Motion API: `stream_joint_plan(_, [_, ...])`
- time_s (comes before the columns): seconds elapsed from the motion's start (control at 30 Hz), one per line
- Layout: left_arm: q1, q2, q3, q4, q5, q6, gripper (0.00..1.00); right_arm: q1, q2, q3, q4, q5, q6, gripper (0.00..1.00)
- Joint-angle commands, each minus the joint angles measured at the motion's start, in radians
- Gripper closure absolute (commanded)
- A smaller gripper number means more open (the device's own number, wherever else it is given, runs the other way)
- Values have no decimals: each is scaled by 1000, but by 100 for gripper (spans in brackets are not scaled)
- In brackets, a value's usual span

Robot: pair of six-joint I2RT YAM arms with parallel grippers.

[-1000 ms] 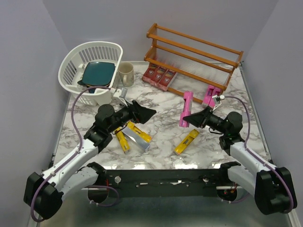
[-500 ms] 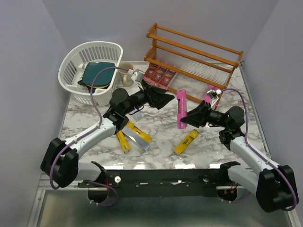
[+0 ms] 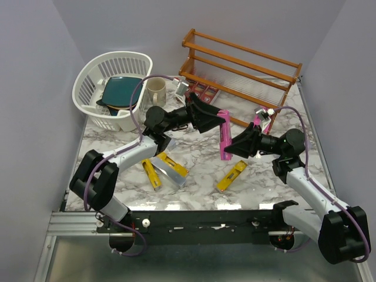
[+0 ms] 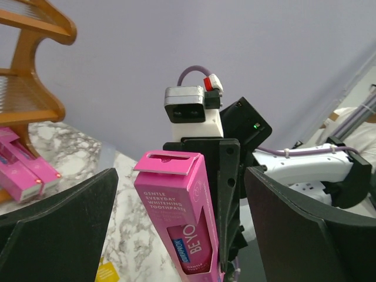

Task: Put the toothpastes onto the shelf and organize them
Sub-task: Pick up the toothpaste from the center of the board.

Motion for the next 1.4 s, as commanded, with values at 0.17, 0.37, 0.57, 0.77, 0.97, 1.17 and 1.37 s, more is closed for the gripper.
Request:
stream_joint_plan(0.17, [-11,100,33,322,109,-228,10,15,-8,43,6,-37,-23,58])
stream_joint_plan(0.37, [-12,128,41,379,129,-268,23,18,4,47,9,-40,-24,58])
stream_joint_plan(0.57, [-14,129,39,367,122,-256,38,24,15,52,9,-38,-26,58])
stream_joint_plan(0.77, [-14,125,33,369,117,-253,55,27,27,56,7,-40,-29,58])
stream_joint_plan(0.97, [-14,116,19,353,109,-239,67,27,27,61,-16,-35,-47,50])
stream_joint_plan(1.17, [-14,67,7,225,67,-158,75,28,7,56,-68,-25,-93,29])
stream_joint_plan(1.37, [-14,-25,-19,-42,-32,14,76,31,-32,73,-213,29,-199,10])
